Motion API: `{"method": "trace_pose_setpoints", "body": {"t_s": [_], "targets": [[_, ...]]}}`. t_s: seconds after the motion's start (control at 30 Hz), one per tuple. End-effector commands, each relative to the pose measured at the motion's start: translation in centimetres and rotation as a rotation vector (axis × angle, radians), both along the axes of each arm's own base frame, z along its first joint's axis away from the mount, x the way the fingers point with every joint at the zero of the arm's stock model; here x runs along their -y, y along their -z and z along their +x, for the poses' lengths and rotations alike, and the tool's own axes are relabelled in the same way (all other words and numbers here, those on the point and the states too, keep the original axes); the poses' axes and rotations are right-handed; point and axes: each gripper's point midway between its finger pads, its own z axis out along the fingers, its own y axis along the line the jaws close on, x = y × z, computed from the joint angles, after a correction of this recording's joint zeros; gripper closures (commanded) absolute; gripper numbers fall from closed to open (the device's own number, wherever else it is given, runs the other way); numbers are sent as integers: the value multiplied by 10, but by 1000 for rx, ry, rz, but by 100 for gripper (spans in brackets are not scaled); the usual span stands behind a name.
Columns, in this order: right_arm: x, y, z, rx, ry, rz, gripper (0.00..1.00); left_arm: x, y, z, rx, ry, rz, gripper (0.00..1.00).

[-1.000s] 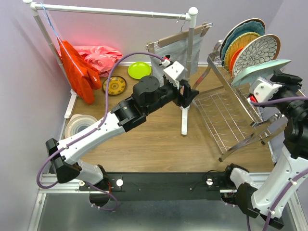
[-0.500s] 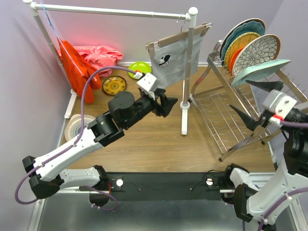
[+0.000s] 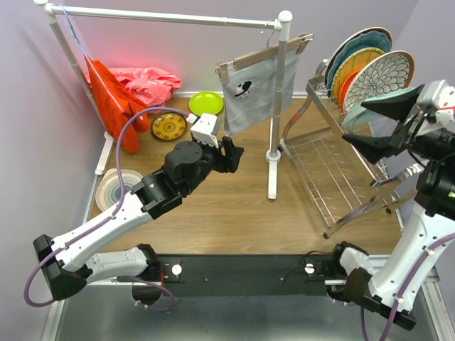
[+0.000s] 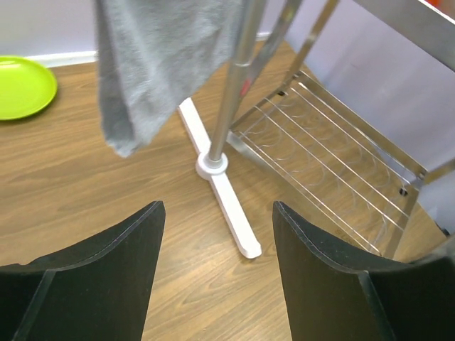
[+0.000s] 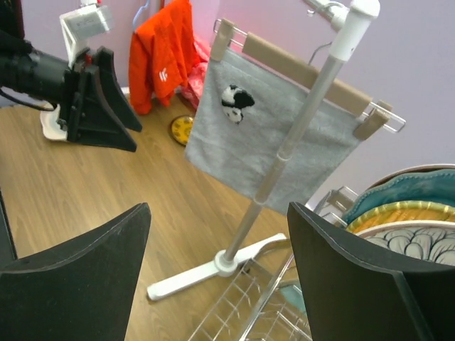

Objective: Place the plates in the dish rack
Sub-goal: Grab a plate with the left arm

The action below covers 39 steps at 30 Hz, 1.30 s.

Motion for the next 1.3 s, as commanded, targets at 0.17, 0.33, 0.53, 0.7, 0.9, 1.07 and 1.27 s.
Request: {"method": "trace_pose_setpoints", "body": {"t_s": [0.17, 0.33, 0.53, 0.7, 0.9, 1.07, 1.27], "targets": [[22, -115, 42, 123, 81, 165, 14, -65, 29, 18, -110, -308, -48, 29], [45, -157, 75, 61, 147, 373, 17, -110, 80, 45, -263, -478, -66, 29], [54, -162, 84, 45, 207, 393, 18, -185, 149, 57, -481, -812, 83, 31], [60, -137, 93, 7, 240, 379, 18, -238, 239, 48, -735, -993, 299, 39], [61, -122, 93, -4, 252, 347, 18, -280, 255, 70, -759, -1100, 377, 40], [61, -107, 94, -31, 251, 333, 18, -306, 270, 80, -810, -1130, 435, 40], [60, -95, 92, -43, 251, 314, 17, -309, 285, 83, -870, -1114, 458, 40]]}}
